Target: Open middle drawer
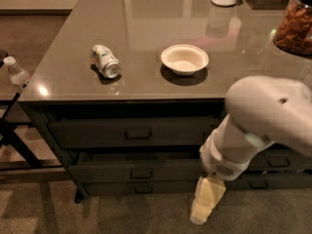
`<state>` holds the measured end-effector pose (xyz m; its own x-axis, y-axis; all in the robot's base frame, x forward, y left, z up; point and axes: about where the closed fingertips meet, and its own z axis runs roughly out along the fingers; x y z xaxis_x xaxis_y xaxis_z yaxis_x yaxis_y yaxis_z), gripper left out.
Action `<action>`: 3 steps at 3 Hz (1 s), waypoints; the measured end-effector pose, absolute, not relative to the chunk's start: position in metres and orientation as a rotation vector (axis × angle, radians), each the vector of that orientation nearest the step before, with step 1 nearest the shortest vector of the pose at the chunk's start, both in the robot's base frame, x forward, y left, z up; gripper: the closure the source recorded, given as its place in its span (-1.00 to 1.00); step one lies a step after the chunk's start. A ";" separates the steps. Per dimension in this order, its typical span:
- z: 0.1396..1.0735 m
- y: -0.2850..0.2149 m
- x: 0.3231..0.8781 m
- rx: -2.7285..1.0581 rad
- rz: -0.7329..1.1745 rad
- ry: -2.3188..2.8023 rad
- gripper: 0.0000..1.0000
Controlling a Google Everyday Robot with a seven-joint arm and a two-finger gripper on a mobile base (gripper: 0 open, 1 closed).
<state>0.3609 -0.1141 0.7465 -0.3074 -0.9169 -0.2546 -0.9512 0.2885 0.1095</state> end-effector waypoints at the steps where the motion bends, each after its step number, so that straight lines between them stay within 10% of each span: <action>1: 0.698 -0.095 0.365 -1.746 0.404 2.423 -1.00; 3: 0.661 -0.089 0.374 -1.722 0.444 2.444 -1.00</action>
Offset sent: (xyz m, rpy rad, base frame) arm 0.0027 0.0166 -0.0409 0.0077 0.0286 -0.0041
